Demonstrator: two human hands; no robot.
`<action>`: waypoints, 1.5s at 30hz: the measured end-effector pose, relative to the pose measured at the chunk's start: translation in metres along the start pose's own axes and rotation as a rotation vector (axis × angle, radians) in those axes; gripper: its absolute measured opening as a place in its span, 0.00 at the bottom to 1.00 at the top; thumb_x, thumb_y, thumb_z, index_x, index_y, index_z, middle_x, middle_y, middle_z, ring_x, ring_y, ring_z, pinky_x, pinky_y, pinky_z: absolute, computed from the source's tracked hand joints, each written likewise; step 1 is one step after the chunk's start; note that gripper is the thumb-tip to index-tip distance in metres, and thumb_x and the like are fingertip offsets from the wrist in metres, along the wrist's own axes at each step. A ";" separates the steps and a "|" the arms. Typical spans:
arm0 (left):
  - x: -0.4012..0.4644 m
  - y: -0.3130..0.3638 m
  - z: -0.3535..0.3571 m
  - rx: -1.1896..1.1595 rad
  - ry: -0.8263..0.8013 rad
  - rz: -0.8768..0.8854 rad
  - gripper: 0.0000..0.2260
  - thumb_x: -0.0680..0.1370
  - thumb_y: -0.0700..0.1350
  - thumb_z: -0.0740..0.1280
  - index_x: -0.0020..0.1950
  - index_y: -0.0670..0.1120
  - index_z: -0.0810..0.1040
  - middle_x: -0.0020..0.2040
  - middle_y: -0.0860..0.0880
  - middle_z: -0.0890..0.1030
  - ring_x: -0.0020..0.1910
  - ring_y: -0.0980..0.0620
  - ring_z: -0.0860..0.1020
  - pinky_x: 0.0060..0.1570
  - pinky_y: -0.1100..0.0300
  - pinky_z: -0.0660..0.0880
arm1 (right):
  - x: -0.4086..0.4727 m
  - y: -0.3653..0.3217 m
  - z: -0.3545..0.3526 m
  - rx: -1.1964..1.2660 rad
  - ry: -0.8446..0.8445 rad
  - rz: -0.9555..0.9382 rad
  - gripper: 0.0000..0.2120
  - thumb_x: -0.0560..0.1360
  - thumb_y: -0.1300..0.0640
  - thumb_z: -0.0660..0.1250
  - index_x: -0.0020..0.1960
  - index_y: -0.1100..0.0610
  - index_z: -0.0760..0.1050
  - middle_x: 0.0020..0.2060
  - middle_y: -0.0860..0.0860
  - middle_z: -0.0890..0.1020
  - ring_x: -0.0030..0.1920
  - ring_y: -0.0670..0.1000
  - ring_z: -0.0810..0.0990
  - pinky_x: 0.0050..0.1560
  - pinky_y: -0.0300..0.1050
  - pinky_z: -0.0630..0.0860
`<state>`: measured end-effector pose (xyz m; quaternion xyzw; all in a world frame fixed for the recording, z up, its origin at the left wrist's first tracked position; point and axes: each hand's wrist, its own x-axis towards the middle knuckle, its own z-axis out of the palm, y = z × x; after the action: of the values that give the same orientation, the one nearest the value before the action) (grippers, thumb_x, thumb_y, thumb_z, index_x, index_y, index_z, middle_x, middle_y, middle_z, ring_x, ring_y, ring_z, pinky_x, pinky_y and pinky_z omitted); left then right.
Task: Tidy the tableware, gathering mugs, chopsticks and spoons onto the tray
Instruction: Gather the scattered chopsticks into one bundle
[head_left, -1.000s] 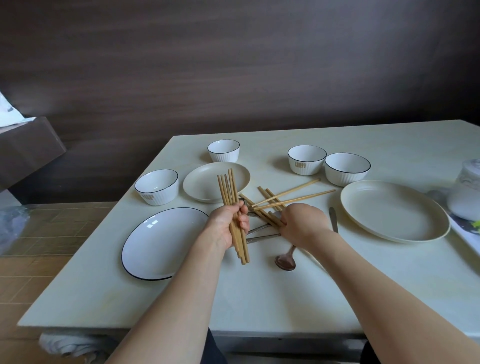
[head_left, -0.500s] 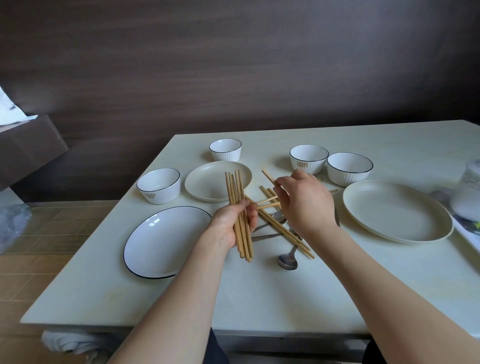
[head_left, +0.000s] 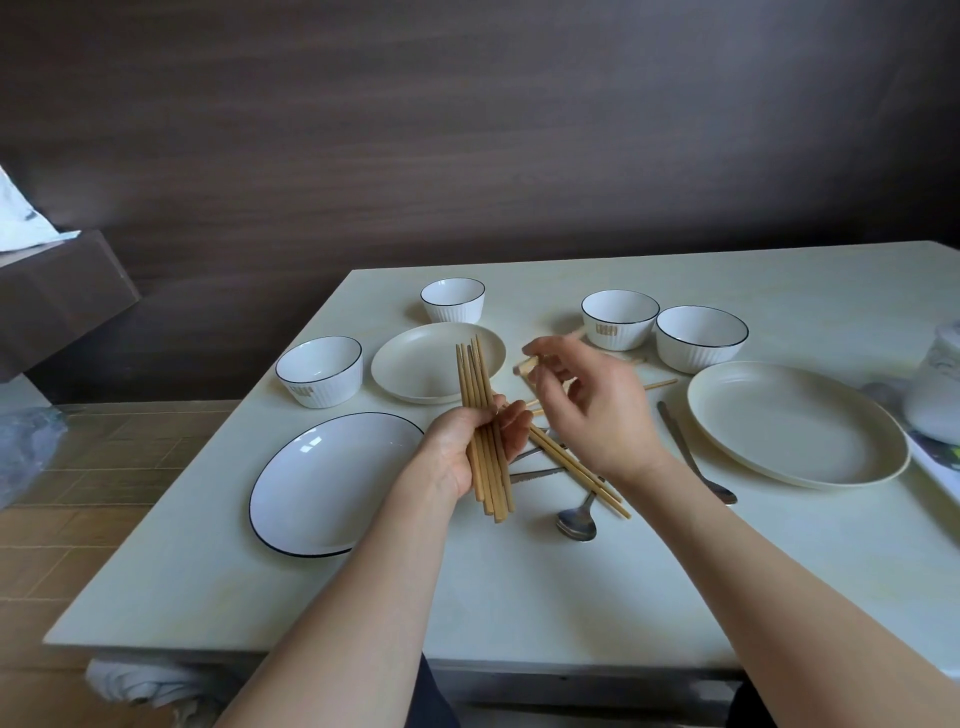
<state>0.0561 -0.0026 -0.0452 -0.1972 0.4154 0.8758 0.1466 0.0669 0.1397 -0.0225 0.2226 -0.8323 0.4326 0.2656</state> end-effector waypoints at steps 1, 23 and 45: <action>-0.001 0.000 0.000 0.002 -0.024 -0.001 0.05 0.81 0.37 0.59 0.48 0.39 0.73 0.32 0.41 0.83 0.26 0.46 0.82 0.28 0.57 0.80 | 0.000 -0.002 0.000 0.085 -0.047 0.065 0.13 0.75 0.55 0.58 0.54 0.53 0.79 0.40 0.47 0.83 0.41 0.47 0.80 0.43 0.45 0.77; 0.002 -0.001 0.000 -0.005 -0.075 0.059 0.12 0.83 0.41 0.57 0.65 0.46 0.72 0.43 0.47 0.86 0.39 0.52 0.85 0.36 0.55 0.81 | -0.003 -0.001 0.009 0.083 -0.608 0.618 0.13 0.76 0.58 0.61 0.33 0.58 0.74 0.27 0.51 0.82 0.26 0.48 0.79 0.27 0.37 0.74; 0.010 -0.002 -0.006 0.047 0.149 0.091 0.10 0.82 0.44 0.60 0.40 0.46 0.70 0.23 0.51 0.69 0.14 0.58 0.62 0.18 0.73 0.59 | -0.007 0.041 0.009 -0.482 -0.527 0.553 0.03 0.73 0.50 0.66 0.45 0.49 0.77 0.43 0.48 0.77 0.52 0.54 0.78 0.44 0.40 0.69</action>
<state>0.0501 -0.0052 -0.0548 -0.2393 0.4542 0.8544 0.0799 0.0455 0.1546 -0.0562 0.0260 -0.9767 0.2097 -0.0368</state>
